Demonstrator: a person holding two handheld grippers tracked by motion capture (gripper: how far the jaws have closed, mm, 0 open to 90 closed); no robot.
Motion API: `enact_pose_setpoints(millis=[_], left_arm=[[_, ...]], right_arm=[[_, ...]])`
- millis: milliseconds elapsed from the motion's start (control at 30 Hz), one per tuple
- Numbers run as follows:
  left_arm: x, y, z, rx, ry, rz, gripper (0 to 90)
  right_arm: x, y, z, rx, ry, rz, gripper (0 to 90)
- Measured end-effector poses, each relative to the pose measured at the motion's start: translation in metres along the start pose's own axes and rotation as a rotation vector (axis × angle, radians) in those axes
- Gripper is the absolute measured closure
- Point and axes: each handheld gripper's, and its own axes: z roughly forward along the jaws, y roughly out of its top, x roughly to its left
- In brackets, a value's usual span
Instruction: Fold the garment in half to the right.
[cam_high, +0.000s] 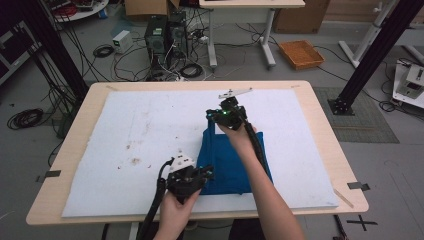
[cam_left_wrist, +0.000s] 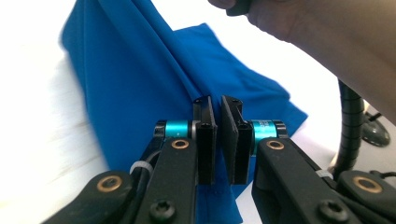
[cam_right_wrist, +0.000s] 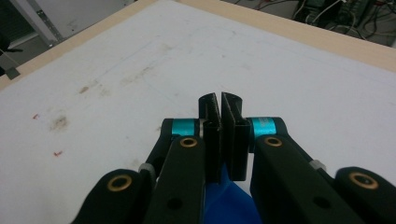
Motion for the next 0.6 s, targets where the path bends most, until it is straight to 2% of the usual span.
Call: enact_pose_setpoints(millis=[300, 433, 500, 600], left_arm=[[-0.028, 0.002, 0.048, 0.026, -0.058, -0.01, 84.2], [-0.039, 0.003, 0.071, 0.044, -0.081, -0.021, 84.2], [-0.045, 0.003, 0.082, 0.062, -0.076, -0.025, 84.2], [-0.053, 0.003, 0.098, 0.074, -0.09, -0.048, 84.2]], right_arm=[[-0.046, -0.026, -0.035, 0.022, -0.053, 0.023, 87.4], [-0.065, -0.04, -0.045, 0.036, -0.08, 0.038, 87.4], [-0.072, -0.046, -0.049, 0.052, -0.098, 0.045, 87.5], [-0.084, -0.053, -0.053, 0.074, -0.12, 0.037, 87.5]])
